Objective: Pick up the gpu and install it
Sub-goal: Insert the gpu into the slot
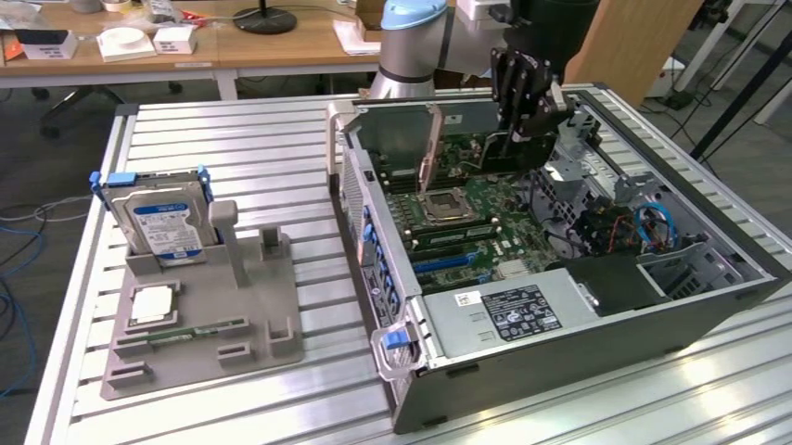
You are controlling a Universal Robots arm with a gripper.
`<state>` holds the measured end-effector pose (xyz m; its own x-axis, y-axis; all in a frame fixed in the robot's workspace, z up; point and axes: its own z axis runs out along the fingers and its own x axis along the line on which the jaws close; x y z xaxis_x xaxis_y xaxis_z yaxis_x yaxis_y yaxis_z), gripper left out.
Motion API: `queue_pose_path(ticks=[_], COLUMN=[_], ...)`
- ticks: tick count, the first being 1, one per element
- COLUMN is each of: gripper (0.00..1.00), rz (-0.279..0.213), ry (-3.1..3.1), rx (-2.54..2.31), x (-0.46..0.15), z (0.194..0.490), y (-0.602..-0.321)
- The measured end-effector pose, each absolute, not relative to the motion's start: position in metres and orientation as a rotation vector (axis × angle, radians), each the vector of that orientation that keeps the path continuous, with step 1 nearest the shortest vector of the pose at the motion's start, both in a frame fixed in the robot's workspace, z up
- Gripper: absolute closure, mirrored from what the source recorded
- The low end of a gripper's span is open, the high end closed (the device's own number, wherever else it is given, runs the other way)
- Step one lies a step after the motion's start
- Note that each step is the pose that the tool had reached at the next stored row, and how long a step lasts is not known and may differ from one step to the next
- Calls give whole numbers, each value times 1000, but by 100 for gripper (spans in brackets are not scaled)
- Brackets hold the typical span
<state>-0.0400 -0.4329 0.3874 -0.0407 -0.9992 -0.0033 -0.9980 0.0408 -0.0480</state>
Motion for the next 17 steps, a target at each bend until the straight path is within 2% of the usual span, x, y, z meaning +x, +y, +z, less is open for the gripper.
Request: queue_pose_path(ticks=[17], gripper=[74], rz=[-31], ry=[2258], rx=[-2152], x=[-40], z=[362], y=[-433])
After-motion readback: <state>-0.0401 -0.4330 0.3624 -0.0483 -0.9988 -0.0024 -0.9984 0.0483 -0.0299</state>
